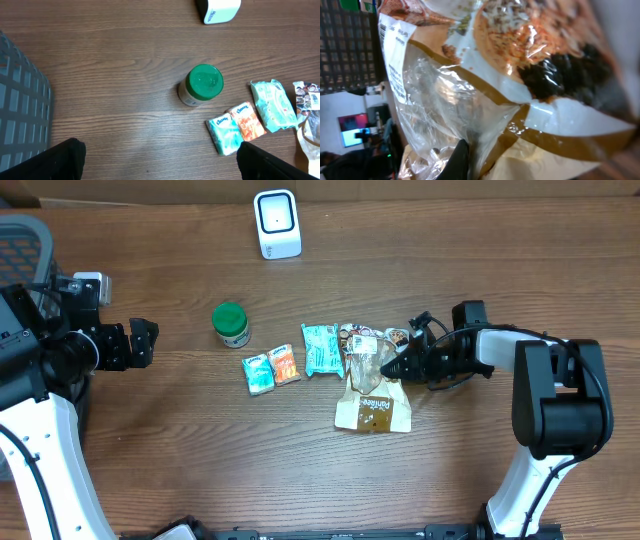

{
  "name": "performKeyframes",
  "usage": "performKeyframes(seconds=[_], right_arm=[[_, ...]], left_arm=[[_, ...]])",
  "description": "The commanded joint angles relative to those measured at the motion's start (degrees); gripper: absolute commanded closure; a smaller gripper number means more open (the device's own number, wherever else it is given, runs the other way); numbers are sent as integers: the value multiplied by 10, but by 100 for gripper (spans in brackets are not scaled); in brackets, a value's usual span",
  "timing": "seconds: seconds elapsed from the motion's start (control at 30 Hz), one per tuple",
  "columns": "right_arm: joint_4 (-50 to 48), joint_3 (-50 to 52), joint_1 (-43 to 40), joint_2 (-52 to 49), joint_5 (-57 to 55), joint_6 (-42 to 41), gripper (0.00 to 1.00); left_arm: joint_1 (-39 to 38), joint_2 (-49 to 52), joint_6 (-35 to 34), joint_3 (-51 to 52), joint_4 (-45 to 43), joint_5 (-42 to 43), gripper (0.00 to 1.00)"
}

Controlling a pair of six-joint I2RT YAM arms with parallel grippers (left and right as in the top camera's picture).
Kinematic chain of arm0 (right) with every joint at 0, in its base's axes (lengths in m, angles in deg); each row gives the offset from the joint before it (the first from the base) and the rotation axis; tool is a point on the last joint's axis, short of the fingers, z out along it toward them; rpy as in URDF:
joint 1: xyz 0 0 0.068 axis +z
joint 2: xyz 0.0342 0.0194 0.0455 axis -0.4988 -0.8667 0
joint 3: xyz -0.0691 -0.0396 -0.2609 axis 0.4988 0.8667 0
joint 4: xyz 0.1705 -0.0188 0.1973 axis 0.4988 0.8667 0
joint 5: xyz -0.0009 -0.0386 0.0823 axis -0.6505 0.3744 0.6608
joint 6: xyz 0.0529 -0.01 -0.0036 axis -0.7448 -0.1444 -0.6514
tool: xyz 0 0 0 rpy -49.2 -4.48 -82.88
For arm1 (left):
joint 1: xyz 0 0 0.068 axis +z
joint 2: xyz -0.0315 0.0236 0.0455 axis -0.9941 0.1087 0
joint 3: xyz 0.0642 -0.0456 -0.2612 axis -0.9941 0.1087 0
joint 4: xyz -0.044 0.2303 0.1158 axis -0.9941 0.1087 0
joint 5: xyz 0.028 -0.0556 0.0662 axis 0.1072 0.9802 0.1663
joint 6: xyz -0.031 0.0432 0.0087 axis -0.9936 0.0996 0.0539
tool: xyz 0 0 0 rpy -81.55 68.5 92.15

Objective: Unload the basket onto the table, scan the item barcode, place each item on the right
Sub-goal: 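Grasp the mushroom bag top with the right gripper and lift it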

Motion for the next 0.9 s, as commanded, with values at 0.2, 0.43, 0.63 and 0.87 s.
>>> performKeyframes(seconds=[0.2, 0.43, 0.63, 0.87], right_arm=[[191, -105, -75, 22, 104, 40, 96], [261, -132, -71, 114, 139, 59, 96], [273, -137, -71, 161, 190, 57, 96], [284, -225, -42, 185, 138, 8, 96]], left_arm=[[3, 3, 5, -1, -2, 2, 0], [3, 3, 5, -1, -2, 3, 1], [3, 3, 5, -1, -2, 3, 0], [3, 3, 5, -1, -2, 3, 1]])
